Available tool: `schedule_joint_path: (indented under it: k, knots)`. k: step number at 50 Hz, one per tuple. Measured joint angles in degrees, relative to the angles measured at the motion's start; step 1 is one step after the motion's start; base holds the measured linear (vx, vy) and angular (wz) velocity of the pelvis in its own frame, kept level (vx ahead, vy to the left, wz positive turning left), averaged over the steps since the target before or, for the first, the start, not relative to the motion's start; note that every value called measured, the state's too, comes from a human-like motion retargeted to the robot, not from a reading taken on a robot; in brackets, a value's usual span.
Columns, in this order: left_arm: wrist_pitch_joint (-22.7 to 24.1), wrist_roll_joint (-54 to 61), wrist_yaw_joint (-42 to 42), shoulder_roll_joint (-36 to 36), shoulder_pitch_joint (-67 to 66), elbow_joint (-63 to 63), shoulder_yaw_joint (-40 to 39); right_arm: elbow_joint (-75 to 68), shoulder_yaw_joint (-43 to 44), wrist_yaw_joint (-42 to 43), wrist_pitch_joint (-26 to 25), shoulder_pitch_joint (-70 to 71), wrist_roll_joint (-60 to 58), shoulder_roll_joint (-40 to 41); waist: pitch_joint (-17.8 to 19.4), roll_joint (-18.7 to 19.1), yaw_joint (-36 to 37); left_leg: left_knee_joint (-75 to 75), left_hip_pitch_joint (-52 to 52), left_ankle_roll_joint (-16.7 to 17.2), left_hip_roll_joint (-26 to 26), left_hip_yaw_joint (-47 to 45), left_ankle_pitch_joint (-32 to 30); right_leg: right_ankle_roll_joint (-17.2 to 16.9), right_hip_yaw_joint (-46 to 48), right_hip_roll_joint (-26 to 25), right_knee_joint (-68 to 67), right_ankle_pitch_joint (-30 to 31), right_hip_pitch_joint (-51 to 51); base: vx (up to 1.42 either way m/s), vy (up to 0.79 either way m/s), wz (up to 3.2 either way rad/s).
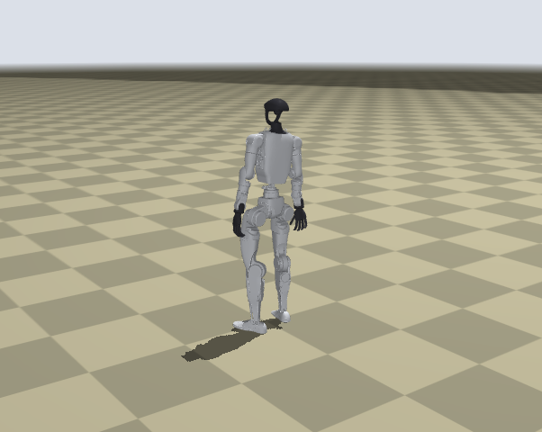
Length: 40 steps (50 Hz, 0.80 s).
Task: In place motions
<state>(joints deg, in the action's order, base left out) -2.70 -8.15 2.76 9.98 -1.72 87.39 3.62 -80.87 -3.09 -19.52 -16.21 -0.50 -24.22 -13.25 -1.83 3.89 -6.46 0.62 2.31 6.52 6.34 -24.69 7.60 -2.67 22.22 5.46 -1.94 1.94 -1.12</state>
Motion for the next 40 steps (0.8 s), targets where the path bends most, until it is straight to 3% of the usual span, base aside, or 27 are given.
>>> schedule_joint_path:
  k: [7,13,18,22,28,35,40]
  knots:
    - [-1.25,2.00,2.08,-4.15,0.26,4.34,0.74,-3.36,0.28,-1.72,2.88,-1.16,7.03,3.82,0.27,-1.19,0.39,0.17,0.60,-0.10,-0.21,0.47,0.09,0.11,0.81,0.08,0.21,-0.22,1.24,0.00,0.00,0.00]
    - [-0.16,-0.98,1.39,-8.41,-1.10,4.25,4.39,-8.39,-6.16,-2.69,1.84,-2.80,-0.98,5.03,0.74,-1.83,0.90,-0.14,1.72,-0.05,-0.48,0.13,0.12,0.68,0.64,-0.47,0.76,-0.40,2.34,0.00,0.00,-0.10]
    - [-0.54,-0.24,0.44,-8.22,-0.22,5.35,3.16,-10.83,-9.03,-0.96,0.95,-4.08,-7.46,5.96,-1.06,-1.29,7.74,-0.07,2.30,0.61,0.89,-6.39,0.85,0.13,-5.72,-1.62,0.18,-1.58,1.46,-0.03,0.01,-0.96]
    - [-1.17,1.57,6.07,-3.66,3.68,9.26,4.64,-14.04,-8.51,-1.13,3.96,-1.56,-5.95,4.94,-2.99,-1.41,2.99,-0.02,0.72,0.17,0.18,-1.26,0.32,0.47,-0.69,-0.69,0.25,-0.57,0.63,-0.03,-0.01,1.00]
    - [-5.52,6.00,3.42,5.56,18.61,10.01,-2.86,-14.27,-1.09,-4.49,4.06,13.51,0.85,0.97,-6.41,-0.96,1.79,0.15,-0.39,0.11,0.31,-0.51,0.11,0.52,0.16,-0.86,0.59,-0.47,0.24,-0.01,0.00,0.08]
    - [-3.25,11.28,-2.28,17.34,46.33,6.56,-9.51,-6.69,1.81,-6.00,3.59,41.43,0.10,-4.83,-9.89,0.34,0.74,0.42,-1.24,0.11,0.75,-0.85,0.41,0.62,-0.42,-1.25,0.34,-0.29,-1.05,-0.03,0.02,-0.05]
    - [-0.45,17.58,-3.42,22.80,64.28,1.56,-6.48,1.62,-0.76,-5.52,4.90,58.61,16.56,-8.51,-13.60,1.30,2.25,0.38,-2.68,0.19,1.02,-1.79,0.84,0.62,-1.55,-1.57,0.17,-0.42,-3.20,0.05,0.04,-0.19]
